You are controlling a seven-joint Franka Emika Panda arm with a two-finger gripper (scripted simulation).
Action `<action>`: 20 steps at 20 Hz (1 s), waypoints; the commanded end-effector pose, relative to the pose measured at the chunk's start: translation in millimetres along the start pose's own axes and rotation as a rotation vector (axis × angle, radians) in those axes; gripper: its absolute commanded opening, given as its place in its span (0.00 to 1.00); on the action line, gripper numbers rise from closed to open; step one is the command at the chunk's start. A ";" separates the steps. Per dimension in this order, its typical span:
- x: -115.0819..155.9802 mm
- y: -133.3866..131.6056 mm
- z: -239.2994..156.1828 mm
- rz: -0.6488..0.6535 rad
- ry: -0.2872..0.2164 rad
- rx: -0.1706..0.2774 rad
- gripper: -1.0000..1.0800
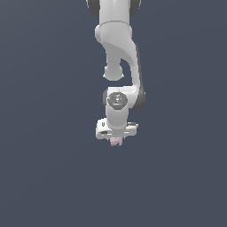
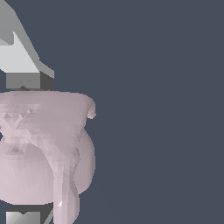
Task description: Pick up the object and move it to a goal position.
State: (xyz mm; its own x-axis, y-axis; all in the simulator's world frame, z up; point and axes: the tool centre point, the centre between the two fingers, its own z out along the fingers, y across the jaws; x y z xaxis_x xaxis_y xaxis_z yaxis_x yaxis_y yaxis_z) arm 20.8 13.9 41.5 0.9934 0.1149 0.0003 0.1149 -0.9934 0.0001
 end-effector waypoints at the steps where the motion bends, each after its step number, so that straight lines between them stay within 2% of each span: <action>1: 7.1 1.6 -0.8 0.000 0.000 0.000 0.00; 12: 52.0 11.1 -4.5 0.000 0.000 0.000 0.00; 20: 69.8 14.9 -5.4 0.000 0.000 0.000 0.00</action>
State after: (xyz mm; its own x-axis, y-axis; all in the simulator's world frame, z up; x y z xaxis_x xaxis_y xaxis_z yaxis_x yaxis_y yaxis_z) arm 89.0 7.3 46.6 0.9934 0.1146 -0.0002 0.1146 -0.9934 0.0000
